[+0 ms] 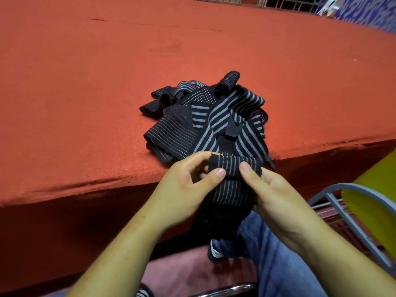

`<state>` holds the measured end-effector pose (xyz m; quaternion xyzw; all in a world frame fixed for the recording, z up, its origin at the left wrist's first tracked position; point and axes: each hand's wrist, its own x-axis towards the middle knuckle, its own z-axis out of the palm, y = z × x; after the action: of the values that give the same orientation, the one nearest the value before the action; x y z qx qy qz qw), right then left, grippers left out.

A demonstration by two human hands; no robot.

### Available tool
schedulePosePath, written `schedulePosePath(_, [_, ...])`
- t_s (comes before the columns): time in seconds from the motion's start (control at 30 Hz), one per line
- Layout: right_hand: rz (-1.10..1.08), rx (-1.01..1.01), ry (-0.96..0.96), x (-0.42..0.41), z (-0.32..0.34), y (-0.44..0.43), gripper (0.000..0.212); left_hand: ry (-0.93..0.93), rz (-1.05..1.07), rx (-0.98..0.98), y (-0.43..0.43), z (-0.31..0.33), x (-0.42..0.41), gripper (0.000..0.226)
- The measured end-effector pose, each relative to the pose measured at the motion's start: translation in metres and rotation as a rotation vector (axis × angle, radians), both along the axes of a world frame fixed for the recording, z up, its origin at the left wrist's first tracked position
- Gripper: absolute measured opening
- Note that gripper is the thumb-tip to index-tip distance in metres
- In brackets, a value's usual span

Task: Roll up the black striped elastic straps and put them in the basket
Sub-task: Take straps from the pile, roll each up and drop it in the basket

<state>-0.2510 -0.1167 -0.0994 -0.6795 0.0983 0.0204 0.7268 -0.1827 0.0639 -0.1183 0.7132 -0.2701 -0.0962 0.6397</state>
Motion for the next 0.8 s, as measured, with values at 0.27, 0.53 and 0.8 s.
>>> schedulePosePath(0.27, [0.039, -0.021, 0.174, -0.0022, 0.0059, -0.0016, 0.059, -0.102, 0.031, 0.022, 0.0017, 0.0035, 0.0014, 0.034])
schedulePosePath(0.53, [0.052, 0.067, 0.139, -0.0010, 0.0083, -0.0005, 0.054, 0.019, -0.009, -0.106, -0.0008, -0.0006, 0.0021, 0.043])
schedulePosePath(0.8, [0.011, 0.116, 0.030, -0.0003, 0.0035, -0.0041, 0.040, 0.117, -0.051, -0.040, 0.0001, -0.0012, 0.0028, 0.040])
